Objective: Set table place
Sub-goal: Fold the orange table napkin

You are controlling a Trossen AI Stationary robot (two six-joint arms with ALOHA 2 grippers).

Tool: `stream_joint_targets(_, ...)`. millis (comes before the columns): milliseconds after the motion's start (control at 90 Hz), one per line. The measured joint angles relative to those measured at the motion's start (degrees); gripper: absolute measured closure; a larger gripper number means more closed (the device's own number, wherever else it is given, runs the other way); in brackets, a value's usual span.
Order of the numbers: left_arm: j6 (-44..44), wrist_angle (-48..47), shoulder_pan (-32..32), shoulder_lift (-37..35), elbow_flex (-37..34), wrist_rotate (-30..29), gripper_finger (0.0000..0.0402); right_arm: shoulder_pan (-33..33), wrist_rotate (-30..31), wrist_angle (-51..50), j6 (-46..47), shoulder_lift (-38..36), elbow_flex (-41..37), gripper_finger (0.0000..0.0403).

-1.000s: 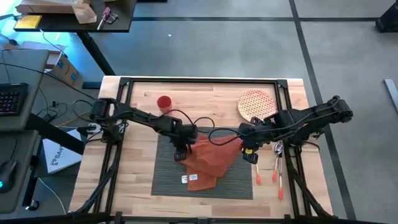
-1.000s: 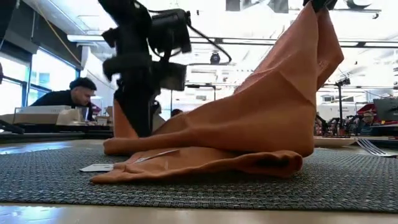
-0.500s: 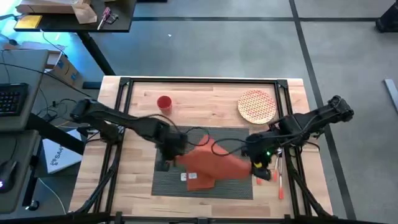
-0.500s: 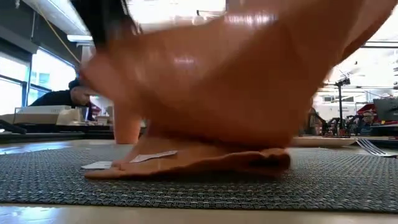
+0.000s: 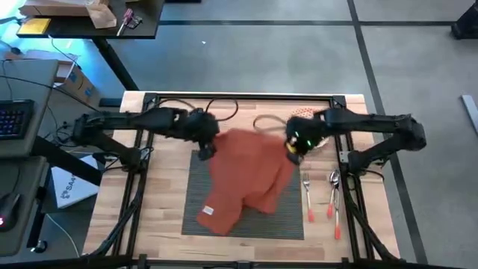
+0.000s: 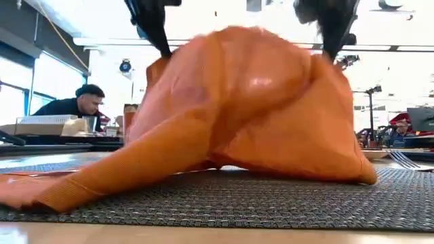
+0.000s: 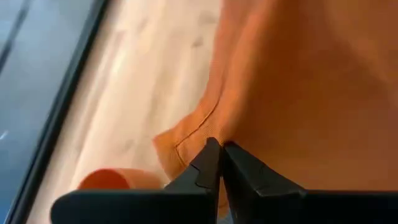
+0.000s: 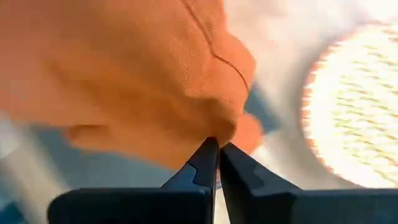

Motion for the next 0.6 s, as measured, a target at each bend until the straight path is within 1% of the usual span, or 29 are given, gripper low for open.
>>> stream_joint_targets(144,-3.5,0.0,3.5,6.6,-1.6,-14.6,0.0402,-9.0,7.5,5.3,1.1,0.0,-8.0,0.0403)
stream_joint_targets(211,-3.8,1.0,4.6,8.8,-1.4,-18.1,0.0401,-12.0,9.7,6.3,2.4,0.0,-9.8,0.0402)
stream_joint_targets(278,-3.8,1.0,5.5,11.1,-0.8,-17.9,0.0401,-14.2,10.3,8.2,2.6,0.0,-10.6,0.0399)
stream_joint_targets(389,-2.4,0.6,6.5,13.3,0.3,-14.1,0.0398,-16.6,10.3,10.3,2.4,0.0,-10.9,0.0377)
stream_joint_targets(444,-1.3,0.6,6.8,13.7,1.1,-12.7,0.0391,-17.3,10.6,11.0,2.4,0.0,-10.6,0.0357)
stream_joint_targets(533,-0.9,0.1,6.9,13.7,2.1,-12.3,0.0369,-17.5,11.3,11.8,1.9,-0.2,-9.6,0.0318)
stream_joint_targets(600,-0.8,-1.1,6.9,12.9,3.6,-12.9,0.0348,-16.4,9.3,12.8,-0.2,-1.2,-9.0,0.0288)
